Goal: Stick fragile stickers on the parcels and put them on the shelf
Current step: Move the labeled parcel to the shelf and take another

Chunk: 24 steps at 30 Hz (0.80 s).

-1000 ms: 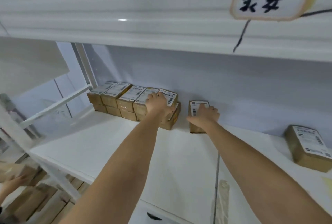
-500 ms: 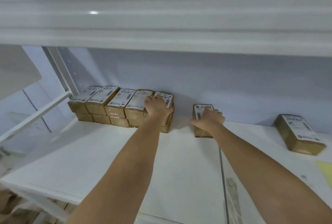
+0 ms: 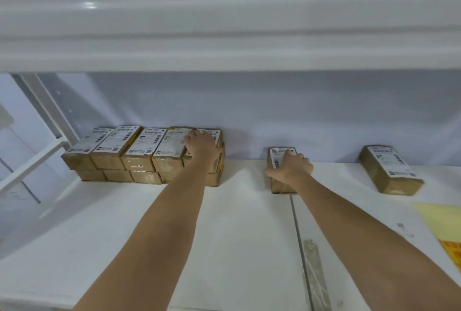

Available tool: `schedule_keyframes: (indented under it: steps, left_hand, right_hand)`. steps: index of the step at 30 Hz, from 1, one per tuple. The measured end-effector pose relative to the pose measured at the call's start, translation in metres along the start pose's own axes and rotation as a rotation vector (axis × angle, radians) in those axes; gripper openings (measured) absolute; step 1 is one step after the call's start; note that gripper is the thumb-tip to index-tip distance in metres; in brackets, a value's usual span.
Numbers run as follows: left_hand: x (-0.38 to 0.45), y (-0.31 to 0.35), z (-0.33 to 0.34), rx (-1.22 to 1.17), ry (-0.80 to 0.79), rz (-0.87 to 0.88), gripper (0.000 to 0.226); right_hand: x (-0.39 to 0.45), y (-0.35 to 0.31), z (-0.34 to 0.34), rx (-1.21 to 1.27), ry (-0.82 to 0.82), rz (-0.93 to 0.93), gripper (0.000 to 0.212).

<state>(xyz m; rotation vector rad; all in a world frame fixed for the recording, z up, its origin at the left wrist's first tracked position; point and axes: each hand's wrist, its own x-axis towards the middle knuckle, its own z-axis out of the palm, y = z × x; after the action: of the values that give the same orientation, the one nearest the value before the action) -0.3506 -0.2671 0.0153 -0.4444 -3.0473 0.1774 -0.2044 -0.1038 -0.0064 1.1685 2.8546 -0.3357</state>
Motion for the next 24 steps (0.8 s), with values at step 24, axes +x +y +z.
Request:
schedule_keyframes:
  steps: [24]
  left_hand:
    - [-0.104, 0.183, 0.012, -1.004, -0.444, 0.296, 0.042]
  right_hand:
    - [-0.051, 0.079, 0.006, 0.094, 0.22, 0.045, 0.078]
